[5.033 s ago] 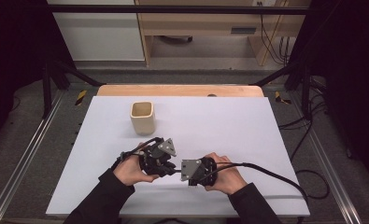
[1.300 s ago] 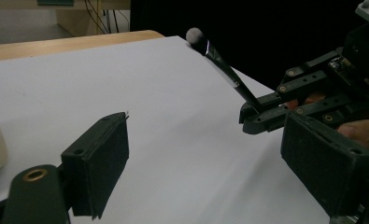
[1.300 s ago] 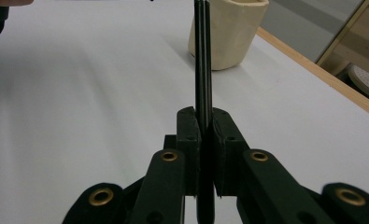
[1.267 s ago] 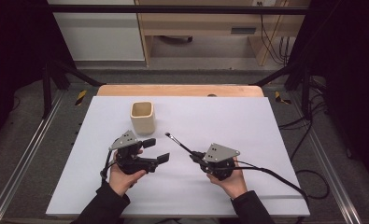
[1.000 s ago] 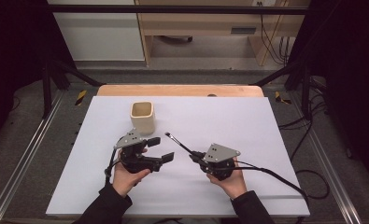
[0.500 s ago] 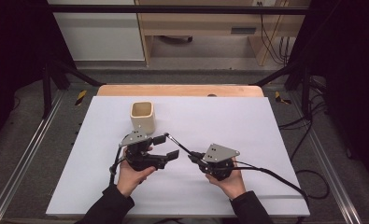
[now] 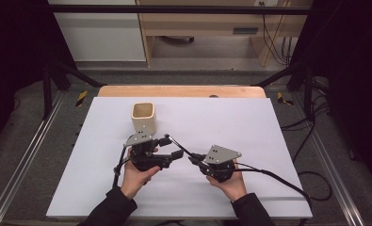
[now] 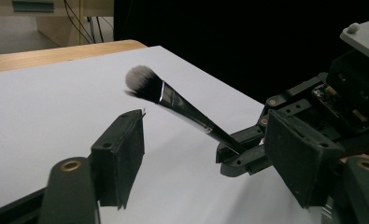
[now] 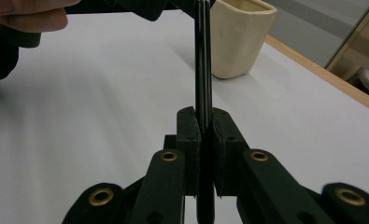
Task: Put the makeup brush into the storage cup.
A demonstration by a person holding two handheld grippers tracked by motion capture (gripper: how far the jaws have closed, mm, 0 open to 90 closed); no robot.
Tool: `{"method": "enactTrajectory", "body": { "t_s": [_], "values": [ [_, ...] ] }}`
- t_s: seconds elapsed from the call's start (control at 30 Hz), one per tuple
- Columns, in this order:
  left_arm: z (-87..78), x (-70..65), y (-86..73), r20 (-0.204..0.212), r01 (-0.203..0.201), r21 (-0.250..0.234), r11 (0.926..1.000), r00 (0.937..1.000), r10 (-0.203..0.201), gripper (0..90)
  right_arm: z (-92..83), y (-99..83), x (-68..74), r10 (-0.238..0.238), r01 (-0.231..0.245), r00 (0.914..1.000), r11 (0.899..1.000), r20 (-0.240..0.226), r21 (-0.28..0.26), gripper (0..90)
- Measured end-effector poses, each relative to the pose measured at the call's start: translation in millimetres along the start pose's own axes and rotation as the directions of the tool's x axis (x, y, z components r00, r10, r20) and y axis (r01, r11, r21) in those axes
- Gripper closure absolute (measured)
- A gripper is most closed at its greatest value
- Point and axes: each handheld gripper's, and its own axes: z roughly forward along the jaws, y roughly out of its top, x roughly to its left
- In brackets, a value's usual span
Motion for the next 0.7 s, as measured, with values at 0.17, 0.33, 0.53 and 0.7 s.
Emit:
{"method": "enactTrajectory", "body": {
  "t_s": [0.17, 0.33, 0.53, 0.7],
  "values": [
    [0.3, 0.6, 0.1, 0.009, 0.009, -0.005, 0.9999, 0.9999, -0.009, 36.7, 1.0, -0.2, 0.5, 0.003, -0.003, 1.0000, 1.000, -0.007, -0.004, 83.3],
    [0.3, 0.8, -0.3, 0.015, 0.016, -0.006, 0.9999, 0.9998, -0.016, 44.6, 1.5, -0.5, 0.8, 0.004, -0.005, 0.9999, 1.000, -0.012, -0.004, 83.3],
    [1.5, 0.6, -1.8, 0.012, 0.019, -0.001, 0.9998, 0.9997, -0.019, 50.4, 2.9, -1.2, 1.5, 0.005, -0.005, 0.9998, 1.000, -0.022, -0.004, 83.3],
    [1.6, 1.7, -2.1, 0.028, 0.037, 0.004, 0.9993, 0.9989, -0.037, 55.6, 3.7, -1.7, 1.8, 0.003, -0.003, 0.9996, 1.000, -0.027, -0.002, 83.3]
  ]
}}
